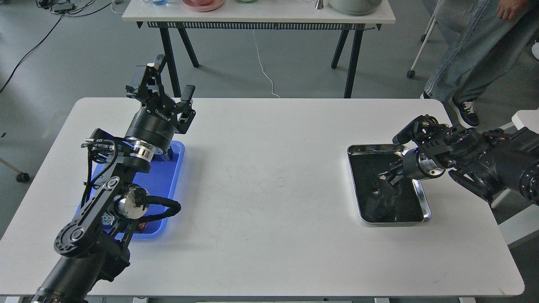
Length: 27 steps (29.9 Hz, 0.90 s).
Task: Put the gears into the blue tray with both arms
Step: 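Grasp a small black gear in the metal tray with the right gripper, then lift the gear and carry it toward the table center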
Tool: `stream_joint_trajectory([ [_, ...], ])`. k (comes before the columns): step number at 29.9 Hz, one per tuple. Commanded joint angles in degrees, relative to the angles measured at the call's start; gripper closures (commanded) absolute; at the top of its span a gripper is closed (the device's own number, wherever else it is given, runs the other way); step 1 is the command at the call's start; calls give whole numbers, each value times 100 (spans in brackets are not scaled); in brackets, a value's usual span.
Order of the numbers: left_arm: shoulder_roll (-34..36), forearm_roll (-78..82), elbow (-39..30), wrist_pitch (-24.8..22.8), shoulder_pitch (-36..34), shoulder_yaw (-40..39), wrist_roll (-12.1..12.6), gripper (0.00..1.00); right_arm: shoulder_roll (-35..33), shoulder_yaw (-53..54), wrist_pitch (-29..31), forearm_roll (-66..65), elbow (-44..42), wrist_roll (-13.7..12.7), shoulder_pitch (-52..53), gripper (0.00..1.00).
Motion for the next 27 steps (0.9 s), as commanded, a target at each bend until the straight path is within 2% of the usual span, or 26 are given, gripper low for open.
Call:
stream_joint_trajectory([
  [1,2,0,0,0,1,4,0,0,27,-1,0,0,-26,0,-55,54],
  [5,2,0,0,0,1,-5,0,0,71,8,0,0,-44,0,-81,54],
  [9,11,0,0,-9,1,-5,-9,0,133,-1,0,0,-114,0,-116,67],
  [21,46,0,0,-9,-8,-14,0,0,124,-9,35,0,-97,0,-81,84],
  [27,46,0,0,-9,-8,-14,0,0,80,-27,44,0,-35,0,7,85],
])
